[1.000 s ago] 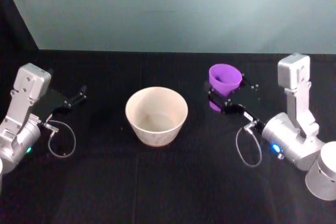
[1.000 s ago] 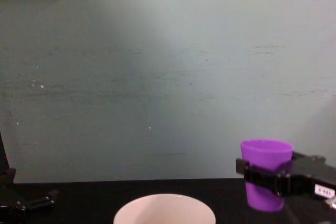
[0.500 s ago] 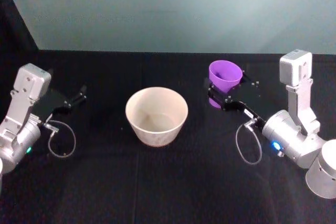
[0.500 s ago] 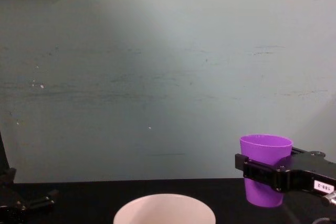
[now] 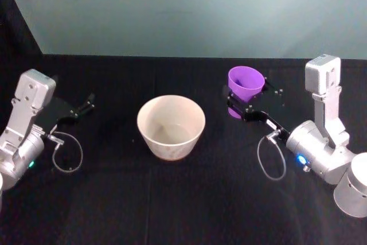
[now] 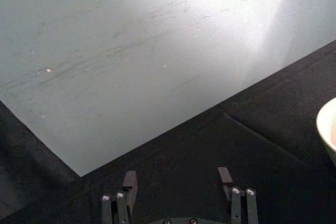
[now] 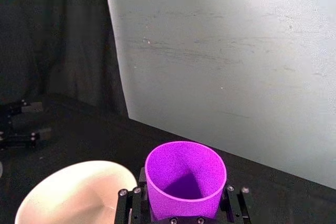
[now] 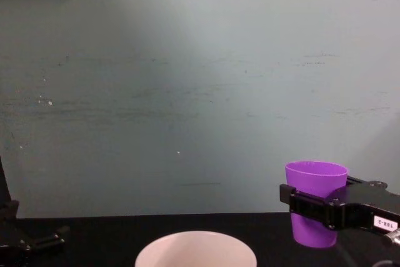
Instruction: Pick up the cup and pour the mung beans from the cup into the bowl.
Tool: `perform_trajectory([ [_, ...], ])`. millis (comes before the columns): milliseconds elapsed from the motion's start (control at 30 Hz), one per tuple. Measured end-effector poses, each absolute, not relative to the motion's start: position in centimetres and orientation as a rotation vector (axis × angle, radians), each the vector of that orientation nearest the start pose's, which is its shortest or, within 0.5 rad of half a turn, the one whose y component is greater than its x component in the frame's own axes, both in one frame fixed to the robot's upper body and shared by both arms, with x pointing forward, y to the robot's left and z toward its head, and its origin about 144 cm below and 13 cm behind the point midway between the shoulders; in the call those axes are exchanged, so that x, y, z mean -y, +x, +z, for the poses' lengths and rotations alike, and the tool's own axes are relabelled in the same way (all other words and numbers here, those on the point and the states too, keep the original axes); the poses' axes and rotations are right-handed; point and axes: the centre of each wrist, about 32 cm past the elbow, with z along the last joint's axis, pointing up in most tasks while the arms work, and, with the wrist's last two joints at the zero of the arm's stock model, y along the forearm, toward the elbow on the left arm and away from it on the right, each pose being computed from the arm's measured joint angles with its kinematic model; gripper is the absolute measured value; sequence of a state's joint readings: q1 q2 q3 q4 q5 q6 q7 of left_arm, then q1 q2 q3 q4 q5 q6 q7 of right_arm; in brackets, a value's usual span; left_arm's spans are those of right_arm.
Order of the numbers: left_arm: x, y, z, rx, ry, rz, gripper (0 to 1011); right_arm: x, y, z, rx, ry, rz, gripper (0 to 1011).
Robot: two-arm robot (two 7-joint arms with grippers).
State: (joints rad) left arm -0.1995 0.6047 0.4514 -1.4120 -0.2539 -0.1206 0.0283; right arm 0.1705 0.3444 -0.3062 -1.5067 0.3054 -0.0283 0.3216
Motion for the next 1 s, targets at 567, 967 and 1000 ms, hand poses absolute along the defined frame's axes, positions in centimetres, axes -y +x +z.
perform_trajectory([
  [567,-30.97,48.86,113.98,0.285,0.304,1.248,1000,24.24,49.51,116.52,0.075,-0.033,-0.984,729],
  [967,-30.97,48.86,113.98,0.285,0.304,1.248,1000,24.24,49.51,116.52,0.075,-0.033,-0.984,729],
  [1000,-30.97,48.86,113.98,0.285,0.304,1.248,1000,24.24,49.51,116.52,0.075,-0.033,-0.984,729],
])
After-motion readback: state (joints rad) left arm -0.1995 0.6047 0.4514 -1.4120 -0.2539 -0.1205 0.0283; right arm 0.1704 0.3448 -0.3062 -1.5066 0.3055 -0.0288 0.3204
